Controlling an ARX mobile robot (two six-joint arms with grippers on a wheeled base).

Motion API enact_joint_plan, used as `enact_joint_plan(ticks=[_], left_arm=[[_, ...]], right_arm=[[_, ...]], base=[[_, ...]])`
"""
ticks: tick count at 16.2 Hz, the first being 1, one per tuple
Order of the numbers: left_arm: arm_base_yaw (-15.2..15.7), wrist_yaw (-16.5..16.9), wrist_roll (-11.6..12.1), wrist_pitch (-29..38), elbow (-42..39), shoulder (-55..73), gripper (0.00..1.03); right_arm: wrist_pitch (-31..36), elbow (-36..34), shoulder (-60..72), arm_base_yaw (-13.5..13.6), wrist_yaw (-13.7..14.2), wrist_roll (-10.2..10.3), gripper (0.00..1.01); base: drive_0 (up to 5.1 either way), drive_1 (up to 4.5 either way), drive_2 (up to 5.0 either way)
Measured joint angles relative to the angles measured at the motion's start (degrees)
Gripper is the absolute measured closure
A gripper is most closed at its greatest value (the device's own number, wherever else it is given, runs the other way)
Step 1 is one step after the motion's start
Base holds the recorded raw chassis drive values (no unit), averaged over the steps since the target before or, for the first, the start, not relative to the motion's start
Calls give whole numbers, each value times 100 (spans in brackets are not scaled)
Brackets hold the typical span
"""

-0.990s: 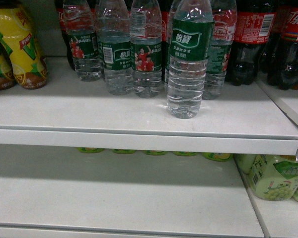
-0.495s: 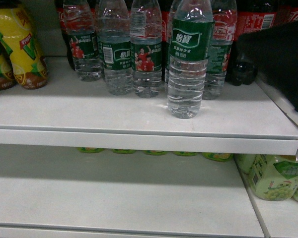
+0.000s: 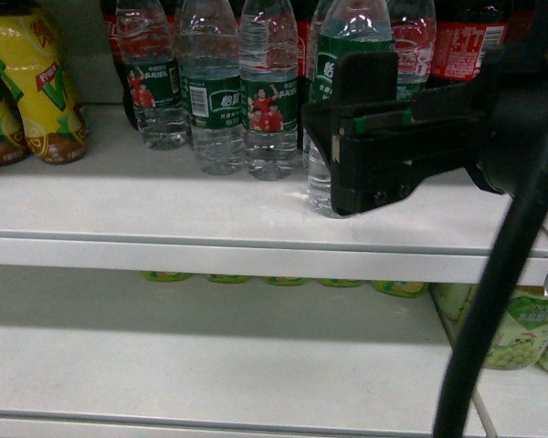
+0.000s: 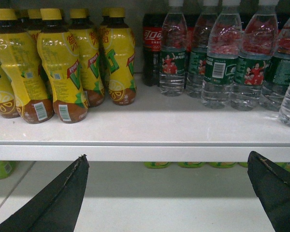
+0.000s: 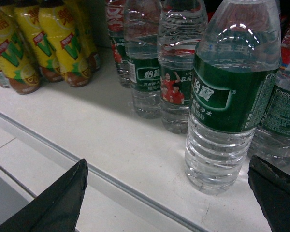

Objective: Move water from second to third shelf

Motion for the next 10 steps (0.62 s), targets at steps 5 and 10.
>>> enact_joint_plan(ticks=[5, 10], left_arm=[[0, -2, 0, 0, 0, 0, 5], [0, 0, 0, 0, 0, 0, 5]], right_arm=[[-319, 868, 807, 20, 586, 7, 3], [-542, 1537, 1305, -90, 1008, 260, 3]], base=[[0, 0, 0], [0, 0, 0]])
